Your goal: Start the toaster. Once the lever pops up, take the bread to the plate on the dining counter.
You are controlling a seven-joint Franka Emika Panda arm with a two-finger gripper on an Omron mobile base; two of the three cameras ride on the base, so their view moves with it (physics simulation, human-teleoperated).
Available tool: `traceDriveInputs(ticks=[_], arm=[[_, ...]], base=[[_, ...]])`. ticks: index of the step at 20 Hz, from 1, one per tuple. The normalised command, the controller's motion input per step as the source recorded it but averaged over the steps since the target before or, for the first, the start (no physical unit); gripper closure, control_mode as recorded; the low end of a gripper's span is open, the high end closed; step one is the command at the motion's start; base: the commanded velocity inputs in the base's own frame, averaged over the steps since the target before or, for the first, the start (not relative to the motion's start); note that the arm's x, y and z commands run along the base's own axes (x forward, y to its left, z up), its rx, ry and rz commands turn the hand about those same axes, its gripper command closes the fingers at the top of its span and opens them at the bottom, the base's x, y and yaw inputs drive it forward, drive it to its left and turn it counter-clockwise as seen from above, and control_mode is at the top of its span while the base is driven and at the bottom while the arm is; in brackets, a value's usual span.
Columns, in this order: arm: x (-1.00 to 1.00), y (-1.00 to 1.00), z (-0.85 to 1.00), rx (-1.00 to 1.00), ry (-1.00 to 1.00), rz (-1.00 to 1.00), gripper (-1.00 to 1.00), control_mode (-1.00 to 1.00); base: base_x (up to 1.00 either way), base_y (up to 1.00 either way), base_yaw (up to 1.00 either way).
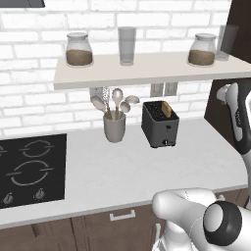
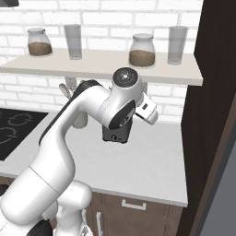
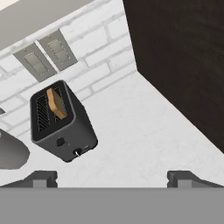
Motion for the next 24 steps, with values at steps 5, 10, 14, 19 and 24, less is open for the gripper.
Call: traceDriveInputs(ticks=[5,10,14,19,24], arm=[[0.00,0.00,0.00,0.00,0.00,0.00,-1.00,-1.00],[0.00,0.00,0.00,0.00,0.00,0.00,-1.00,-1.00],[0.00,0.00,0.00,0.00,0.00,0.00,-1.00,-1.00],[0.00,0.00,0.00,0.00,0.00,0.00,-1.00,-1.00],[0.00,0.00,0.00,0.00,0.00,0.00,-1.00,-1.00]], base=[[0.00,0.00,0.00],[0.00,0.00,0.00],[0.00,0.00,0.00],[0.00,0.00,0.00],[0.00,0.00,0.00]])
